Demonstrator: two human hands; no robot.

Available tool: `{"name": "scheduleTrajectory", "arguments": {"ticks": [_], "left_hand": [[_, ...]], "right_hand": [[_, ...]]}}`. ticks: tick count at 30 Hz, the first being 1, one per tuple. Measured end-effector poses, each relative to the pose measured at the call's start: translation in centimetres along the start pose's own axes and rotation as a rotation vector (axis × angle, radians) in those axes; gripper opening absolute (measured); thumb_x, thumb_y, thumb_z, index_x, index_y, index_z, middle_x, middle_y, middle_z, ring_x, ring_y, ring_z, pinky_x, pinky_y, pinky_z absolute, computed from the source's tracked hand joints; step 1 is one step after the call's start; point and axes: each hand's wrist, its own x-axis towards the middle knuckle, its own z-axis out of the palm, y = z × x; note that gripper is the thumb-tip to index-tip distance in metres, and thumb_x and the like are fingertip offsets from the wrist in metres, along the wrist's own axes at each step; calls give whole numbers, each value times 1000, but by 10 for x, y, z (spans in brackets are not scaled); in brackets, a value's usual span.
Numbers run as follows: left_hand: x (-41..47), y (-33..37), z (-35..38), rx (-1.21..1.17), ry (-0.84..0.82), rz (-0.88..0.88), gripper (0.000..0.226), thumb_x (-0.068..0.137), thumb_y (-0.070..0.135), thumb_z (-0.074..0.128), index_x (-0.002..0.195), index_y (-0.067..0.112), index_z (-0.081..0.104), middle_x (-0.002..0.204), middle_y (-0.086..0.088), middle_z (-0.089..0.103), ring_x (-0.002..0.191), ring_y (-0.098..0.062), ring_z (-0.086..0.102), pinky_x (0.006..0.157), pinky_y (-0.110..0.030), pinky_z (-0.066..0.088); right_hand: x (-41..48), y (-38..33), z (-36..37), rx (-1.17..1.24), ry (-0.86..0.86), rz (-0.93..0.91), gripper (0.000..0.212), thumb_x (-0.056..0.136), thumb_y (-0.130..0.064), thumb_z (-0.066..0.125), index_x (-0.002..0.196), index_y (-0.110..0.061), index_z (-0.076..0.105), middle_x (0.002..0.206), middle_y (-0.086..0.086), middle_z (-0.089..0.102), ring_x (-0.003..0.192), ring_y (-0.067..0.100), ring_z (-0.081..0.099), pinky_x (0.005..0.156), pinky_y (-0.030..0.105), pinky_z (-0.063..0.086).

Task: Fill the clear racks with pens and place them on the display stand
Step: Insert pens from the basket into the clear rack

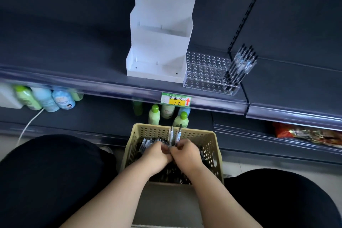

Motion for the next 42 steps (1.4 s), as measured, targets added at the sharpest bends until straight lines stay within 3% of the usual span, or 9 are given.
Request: {"name": "scheduleTrajectory", "arguments": {"ticks": [2, 6, 11, 20, 24, 29, 33, 39, 42], "left_hand": [[-8, 9, -3, -60, 88, 68, 20, 79, 19, 65, 95, 24, 55, 95, 5, 65, 88, -12, 59, 71, -21, 41], [-29, 31, -12, -144, 141, 253, 33, 81, 16, 64, 105, 37, 53, 93, 13, 67, 88, -7, 62, 73, -20, 46], [-48, 56, -28, -198, 277, 442, 19, 84, 22, 62, 91, 39, 57, 81, 18, 67, 76, 8, 59, 62, -1, 38], [-49, 107, -65, -512, 328, 548, 32, 85, 15, 65, 110, 31, 51, 86, 12, 70, 81, -9, 68, 74, -23, 56], [-32, 142, -80, -453, 372, 605, 36, 83, 20, 67, 102, 42, 45, 84, 7, 71, 81, -18, 69, 83, -47, 54], [12, 185, -86, -364, 400, 739, 13, 89, 33, 57, 92, 44, 51, 88, 16, 70, 79, -11, 70, 83, -48, 54], [44, 202, -85, -340, 405, 766, 7, 89, 35, 56, 94, 39, 56, 92, 18, 70, 86, -6, 69, 85, -42, 55], [70, 195, -80, -372, 405, 726, 45, 83, 11, 65, 89, 51, 46, 96, 15, 70, 80, -13, 72, 81, -50, 54], [67, 190, -76, -413, 416, 765, 37, 73, 25, 65, 90, 51, 45, 95, 14, 71, 81, -14, 72, 80, -53, 52]], "right_hand": [[-8, -7, -11, 74, 48, -57, 17, 81, -19, 59, 93, -15, 48, 75, -8, 53, 67, 8, 50, 48, 13, 31], [-24, -18, -38, 94, 159, -195, 19, 82, -18, 56, 91, -19, 39, 72, -4, 59, 60, 7, 54, 41, 12, 34], [-38, -28, -75, 216, 311, -257, 14, 91, -27, 43, 88, -14, 47, 70, 7, 64, 62, 27, 59, 59, 38, 48], [-27, -47, -148, 377, 557, -397, 19, 86, -21, 59, 86, -34, 45, 72, -6, 66, 68, 13, 66, 64, 38, 55], [-8, -65, -189, 387, 574, -523, 19, 90, -23, 57, 82, -37, 47, 79, -15, 68, 68, 7, 68, 65, 40, 57], [41, -98, -236, 264, 693, -583, 14, 91, -28, 51, 78, -33, 52, 73, -6, 68, 69, 12, 65, 64, 32, 51], [82, -106, -248, 135, 751, -591, 9, 85, -26, 59, 81, -31, 53, 70, -18, 59, 67, -6, 56, 63, 12, 39], [116, -99, -248, 67, 758, -562, 17, 84, -16, 61, 98, -25, 55, 71, -20, 55, 65, -14, 51, 59, -1, 36], [125, -98, -246, -31, 752, -538, 16, 86, -20, 59, 101, -22, 59, 70, -21, 54, 72, -1, 56, 55, 6, 38]]}}
